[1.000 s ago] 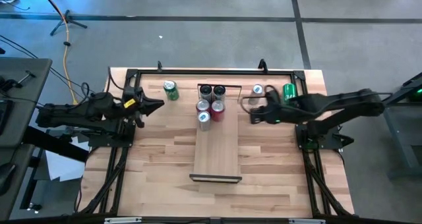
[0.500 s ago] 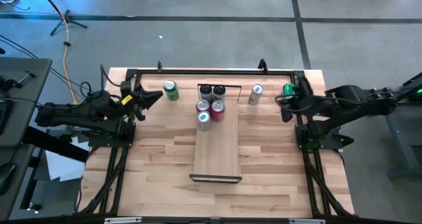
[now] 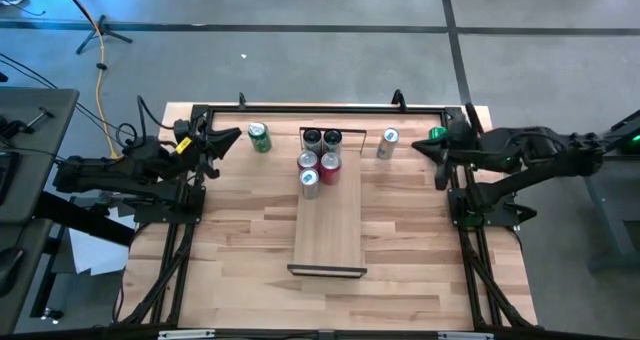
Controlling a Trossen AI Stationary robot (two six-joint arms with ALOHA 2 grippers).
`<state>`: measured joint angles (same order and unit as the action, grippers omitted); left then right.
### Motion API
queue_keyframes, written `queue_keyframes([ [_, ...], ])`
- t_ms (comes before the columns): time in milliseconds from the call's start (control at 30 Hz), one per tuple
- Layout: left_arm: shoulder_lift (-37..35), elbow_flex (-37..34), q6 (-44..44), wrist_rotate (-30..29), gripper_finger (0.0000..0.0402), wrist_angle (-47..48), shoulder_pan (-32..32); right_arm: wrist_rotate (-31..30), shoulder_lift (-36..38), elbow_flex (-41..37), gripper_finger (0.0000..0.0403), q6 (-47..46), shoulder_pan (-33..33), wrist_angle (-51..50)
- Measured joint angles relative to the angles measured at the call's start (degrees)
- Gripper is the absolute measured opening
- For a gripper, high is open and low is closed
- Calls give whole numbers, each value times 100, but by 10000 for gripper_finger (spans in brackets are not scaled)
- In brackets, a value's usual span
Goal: Place canned beverage on shelf
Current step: Put the blue soda can, aligned with the other blue soda can on the shelf
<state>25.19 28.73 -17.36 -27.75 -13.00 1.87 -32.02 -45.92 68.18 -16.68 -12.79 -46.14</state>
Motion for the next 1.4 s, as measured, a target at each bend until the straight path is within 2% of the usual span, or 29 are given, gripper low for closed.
queue_keyframes([
  [67,-2,0,28,68,1,-10,0,430,-12,0,0,867,-1,562],
  [133,-7,0,220,186,1,-42,-1,701,-8,0,0,1144,14,1097],
  [233,15,41,699,308,1,56,-1,1010,28,0,0,1015,128,1465],
  [333,125,246,958,409,1,459,-2,1320,34,-22,0,758,183,1258],
  [433,226,570,1203,480,1,921,0,1355,73,-370,0,501,188,1211],
  [567,297,932,1309,492,1,1497,0,1359,256,-1235,0,149,189,1634],
  [800,257,951,1311,477,1,1585,0,1277,838,-2301,0,-130,189,2742],
  [967,256,951,1294,474,1,1580,0,1263,1120,-2527,0,268,191,3390],
  [1133,254,951,1206,470,1,1575,0,1265,1190,-2527,0,750,189,3405],
  [1400,256,951,1205,435,1,1578,0,1267,1171,-2529,0,764,189,3394],
])
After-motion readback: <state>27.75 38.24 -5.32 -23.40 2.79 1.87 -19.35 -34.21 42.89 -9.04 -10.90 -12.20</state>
